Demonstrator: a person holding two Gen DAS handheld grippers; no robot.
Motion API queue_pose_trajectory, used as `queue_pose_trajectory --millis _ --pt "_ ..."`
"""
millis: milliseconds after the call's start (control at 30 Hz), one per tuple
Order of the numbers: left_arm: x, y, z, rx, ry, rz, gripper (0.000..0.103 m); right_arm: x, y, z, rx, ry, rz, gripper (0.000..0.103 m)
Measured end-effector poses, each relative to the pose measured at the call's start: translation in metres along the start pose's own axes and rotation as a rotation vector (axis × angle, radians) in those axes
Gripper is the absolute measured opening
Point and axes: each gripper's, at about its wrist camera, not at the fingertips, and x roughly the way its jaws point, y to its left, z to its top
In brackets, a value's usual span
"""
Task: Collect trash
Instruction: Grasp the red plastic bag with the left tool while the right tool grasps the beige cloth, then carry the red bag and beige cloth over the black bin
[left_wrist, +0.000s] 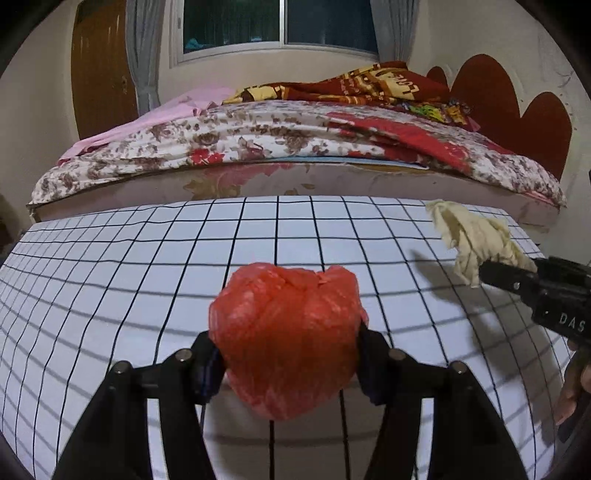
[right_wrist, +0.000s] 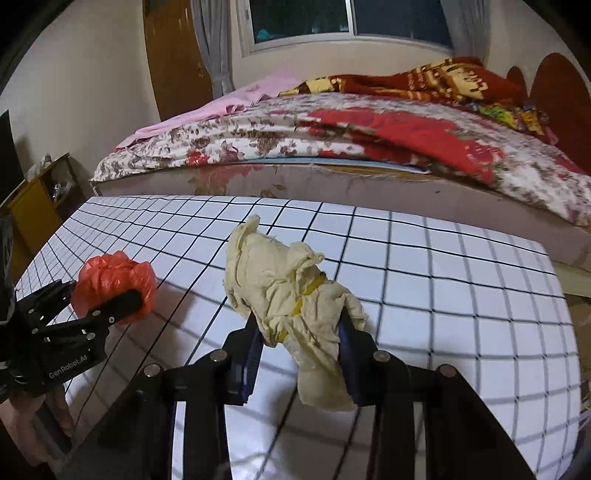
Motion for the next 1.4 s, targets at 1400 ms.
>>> queue_pose_trajectory --millis 1400 --pt "-0.245 -0.147 -0.077 0.172 -0.187 -0.169 0.059 -0.343 -0.024 -0.158 0.172 -0.249 -0.158 0.04"
